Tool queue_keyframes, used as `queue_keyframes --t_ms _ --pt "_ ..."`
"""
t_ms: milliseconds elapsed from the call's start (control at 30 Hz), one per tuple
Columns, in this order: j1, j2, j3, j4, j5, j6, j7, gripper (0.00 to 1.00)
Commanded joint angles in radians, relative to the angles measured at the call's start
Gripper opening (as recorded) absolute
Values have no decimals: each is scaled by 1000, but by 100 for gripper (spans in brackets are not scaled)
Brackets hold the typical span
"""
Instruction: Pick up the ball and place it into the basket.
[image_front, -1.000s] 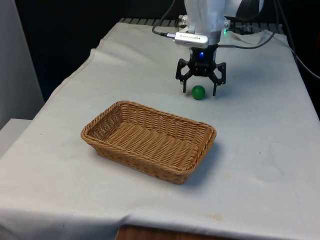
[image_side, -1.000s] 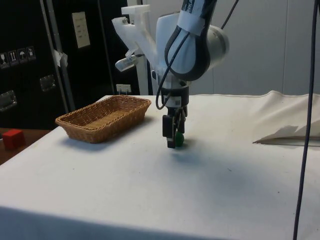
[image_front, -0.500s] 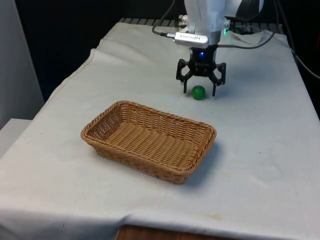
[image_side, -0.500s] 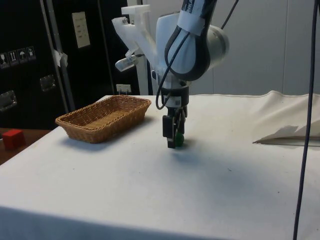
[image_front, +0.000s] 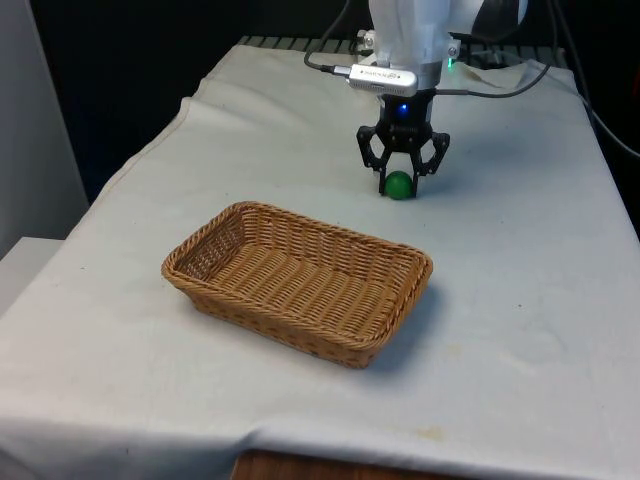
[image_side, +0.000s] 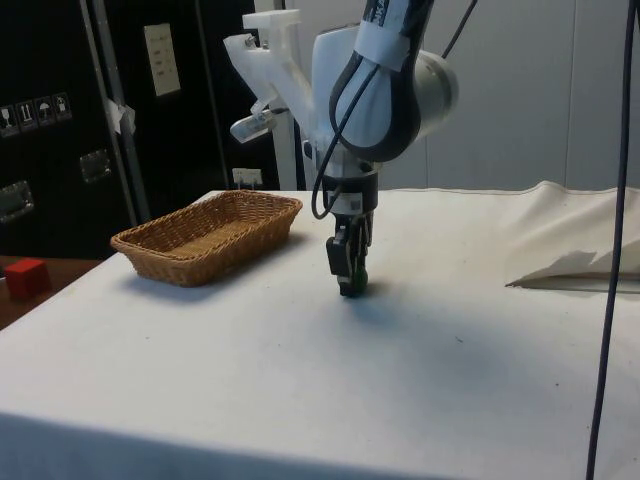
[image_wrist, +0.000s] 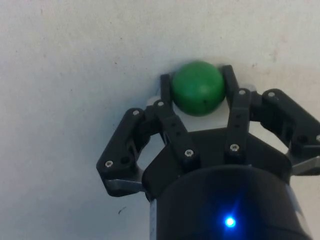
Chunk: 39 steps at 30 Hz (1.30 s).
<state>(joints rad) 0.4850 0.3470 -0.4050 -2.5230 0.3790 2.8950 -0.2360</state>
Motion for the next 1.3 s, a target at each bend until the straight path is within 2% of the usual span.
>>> queue_keyframes --t_ms 0,167,267,300,333,367,633,667,700,933,967,1000,1267 --pt "0 0 0 0 0 0 0 1" --pt "13 -23 -17 -3 -16 -14 11 1" --pt "16 -42 -22 -5 -25 -23 16 1" --pt "16 -49 -23 -5 -27 -27 17 1" --pt "1 -52 0 -2 -6 -20 1 1" --pt "17 -64 -24 -7 -33 -34 20 1" --pt "15 -130 -22 -10 -54 -68 31 1" --pt "1 -135 -1 -8 -22 -65 4 1" --pt "15 -139 -22 -10 -57 -73 33 1" --pt "11 -200 -14 -6 -83 -112 51 1" --pt "3 -205 1 -8 -52 -107 25 1" --pt "10 -208 -13 -5 -88 -118 55 1" --pt "3 -263 -5 31 -125 -185 70 1"
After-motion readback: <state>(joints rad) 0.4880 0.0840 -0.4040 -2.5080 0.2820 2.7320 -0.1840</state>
